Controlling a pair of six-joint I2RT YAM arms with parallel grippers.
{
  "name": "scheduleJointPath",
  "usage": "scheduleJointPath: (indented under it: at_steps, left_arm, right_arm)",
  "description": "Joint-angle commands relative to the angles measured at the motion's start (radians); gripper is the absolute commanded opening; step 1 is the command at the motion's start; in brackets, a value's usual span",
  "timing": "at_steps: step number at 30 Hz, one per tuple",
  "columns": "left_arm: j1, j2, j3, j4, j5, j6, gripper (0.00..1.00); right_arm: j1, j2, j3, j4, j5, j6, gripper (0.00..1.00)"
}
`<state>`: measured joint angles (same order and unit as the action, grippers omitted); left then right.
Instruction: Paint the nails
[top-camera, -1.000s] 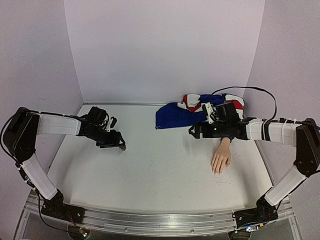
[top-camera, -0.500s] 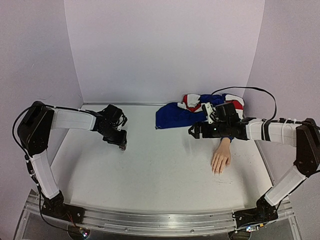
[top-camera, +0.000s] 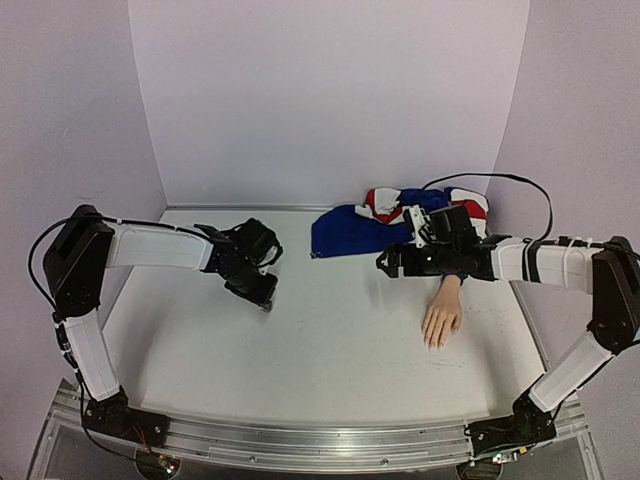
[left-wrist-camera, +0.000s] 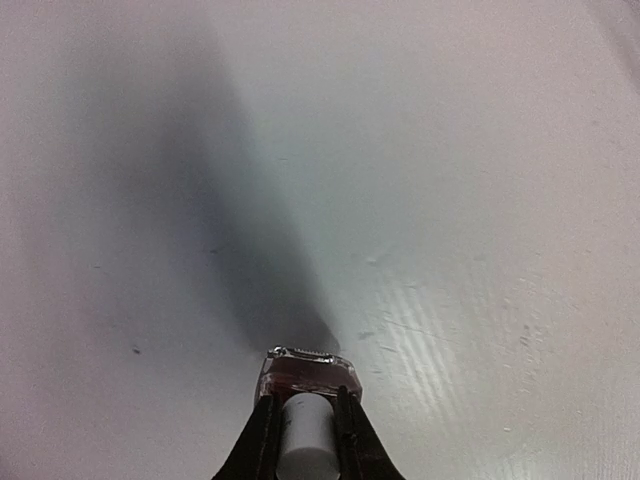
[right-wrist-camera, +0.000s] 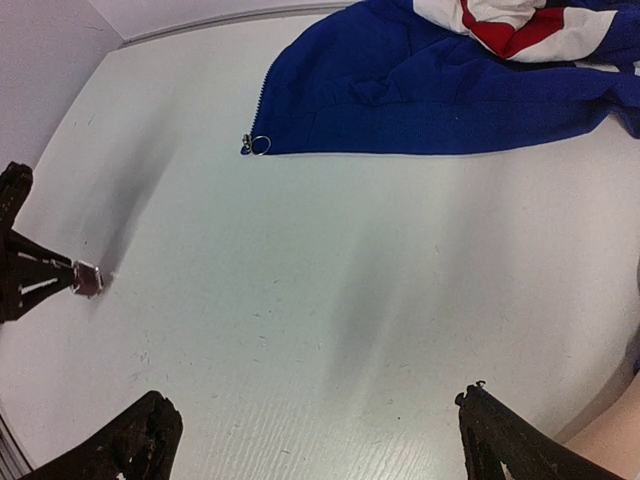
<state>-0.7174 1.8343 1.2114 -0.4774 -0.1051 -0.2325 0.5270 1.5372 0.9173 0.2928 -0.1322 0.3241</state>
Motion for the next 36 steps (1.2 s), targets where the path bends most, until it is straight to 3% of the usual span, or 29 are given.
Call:
scheduleJointPath:
  at_steps: [1, 9, 19, 23, 31, 36]
  left_arm:
    - [-0.148, -0.010, 0.100, -0.029, 0.007, -0.014, 0.12]
    - [-0.337, 0.112, 0.247, -0.061, -0.009, -0.021, 0.12]
    - [-0.427, 0.236, 0.348, -0.092, -0.021, 0.019, 0.15]
    - [-0.427, 0.243, 0.334, -0.093, -0.014, 0.036, 0.25]
    - [-0.427, 0.097, 0.286, -0.092, -0.030, 0.059, 0.57]
    - [-0.422, -0.032, 0.280, -0.093, -0.149, 0.134, 0.69]
  right_arm:
    - [0.007, -0.010, 0.014, 0.025, 0.023, 0.006, 0.98]
    - [0.008, -0.032, -0.014, 0.017, 0.040, 0.009, 0.98]
    - [0.007, -0.085, -0.030, -0.020, 0.067, -0.003, 0.98]
    - [0.007, -0.088, -0.033, -0.032, 0.071, -0.005, 0.98]
    - [0.023, -0.064, -0.023, -0.072, 0.069, -0.021, 0.98]
    - [0.086, -0.023, 0.012, -0.115, 0.085, -0.034, 0.98]
